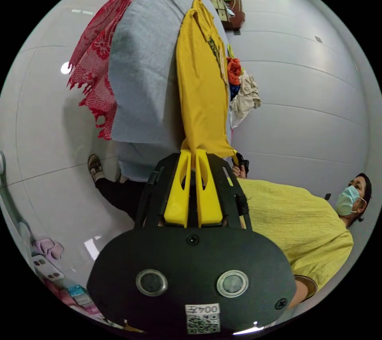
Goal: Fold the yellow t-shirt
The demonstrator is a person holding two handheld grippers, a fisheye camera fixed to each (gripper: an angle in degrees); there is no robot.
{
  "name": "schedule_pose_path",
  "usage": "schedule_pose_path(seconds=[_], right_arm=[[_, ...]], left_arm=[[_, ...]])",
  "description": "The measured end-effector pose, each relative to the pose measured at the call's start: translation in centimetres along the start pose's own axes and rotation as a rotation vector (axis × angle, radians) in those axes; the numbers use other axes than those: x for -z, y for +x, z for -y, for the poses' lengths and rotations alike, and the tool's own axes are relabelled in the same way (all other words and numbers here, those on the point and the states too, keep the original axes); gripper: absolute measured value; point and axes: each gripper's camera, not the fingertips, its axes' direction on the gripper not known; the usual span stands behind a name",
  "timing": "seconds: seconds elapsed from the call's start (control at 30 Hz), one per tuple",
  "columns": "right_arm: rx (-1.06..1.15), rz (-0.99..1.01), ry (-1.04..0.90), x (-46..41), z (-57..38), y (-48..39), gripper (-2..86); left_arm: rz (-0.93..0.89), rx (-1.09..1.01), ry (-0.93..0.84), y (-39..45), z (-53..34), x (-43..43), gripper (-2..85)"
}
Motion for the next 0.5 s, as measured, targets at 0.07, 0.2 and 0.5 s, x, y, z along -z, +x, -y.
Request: schedule_pose_path(seconds=[0.07, 0.2, 0.5], right_arm=[[0.065, 0.006, 0.014, 1.3, 1.0, -2.9, 0.3], [0.147, 0.009, 0.028, 3.1, 2.5, -7.0, -0.1], [0.309, 0.007, 0.023, 5.3, 6.0, -15.5, -0.1]], left_arm=[[-0.039, -0.017, 0.039, 1.1, -0.6, 1.0, 2.0], [-0.086, -0.068, 0.114, 4.1, -1.8, 3.3, 1.8], [-0.078, -0.179, 0.177, 11.6, -3.3, 7.5, 1.9]])
